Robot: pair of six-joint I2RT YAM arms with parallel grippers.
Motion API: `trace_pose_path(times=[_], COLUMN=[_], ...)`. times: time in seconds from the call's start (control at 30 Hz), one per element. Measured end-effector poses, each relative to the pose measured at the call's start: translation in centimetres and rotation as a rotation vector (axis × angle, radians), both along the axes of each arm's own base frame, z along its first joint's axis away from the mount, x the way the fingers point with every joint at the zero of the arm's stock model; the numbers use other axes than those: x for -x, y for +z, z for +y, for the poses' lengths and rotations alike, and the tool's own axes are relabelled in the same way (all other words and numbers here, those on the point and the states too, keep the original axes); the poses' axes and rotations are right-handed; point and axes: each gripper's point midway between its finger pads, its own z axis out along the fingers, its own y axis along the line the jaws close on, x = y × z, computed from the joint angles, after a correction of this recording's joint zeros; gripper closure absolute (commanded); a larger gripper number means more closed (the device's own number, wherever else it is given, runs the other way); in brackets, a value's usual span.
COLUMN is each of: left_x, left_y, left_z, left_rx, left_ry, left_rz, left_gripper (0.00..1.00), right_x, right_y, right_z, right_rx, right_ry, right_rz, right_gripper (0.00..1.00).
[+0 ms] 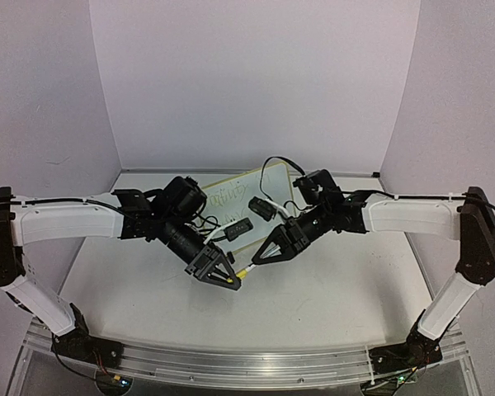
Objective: Write a sentence on the whiteboard
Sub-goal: Pass from the right arm to the left
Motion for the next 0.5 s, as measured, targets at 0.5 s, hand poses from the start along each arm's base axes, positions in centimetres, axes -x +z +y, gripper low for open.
trace_pose_path(times=[0.5], left_x=[0.9], left_y=[0.2], left_z=[0.5], left_rx=[-0.002], left_ry=[-0.041], left_rz=[0.036], left_gripper=[1.00], right_x=[1.3], right_y=[0.3], right_z=[0.7], right_rx=[-0.006], right_ry=[0.035], right_rz=[-0.016], right_gripper=[1.00])
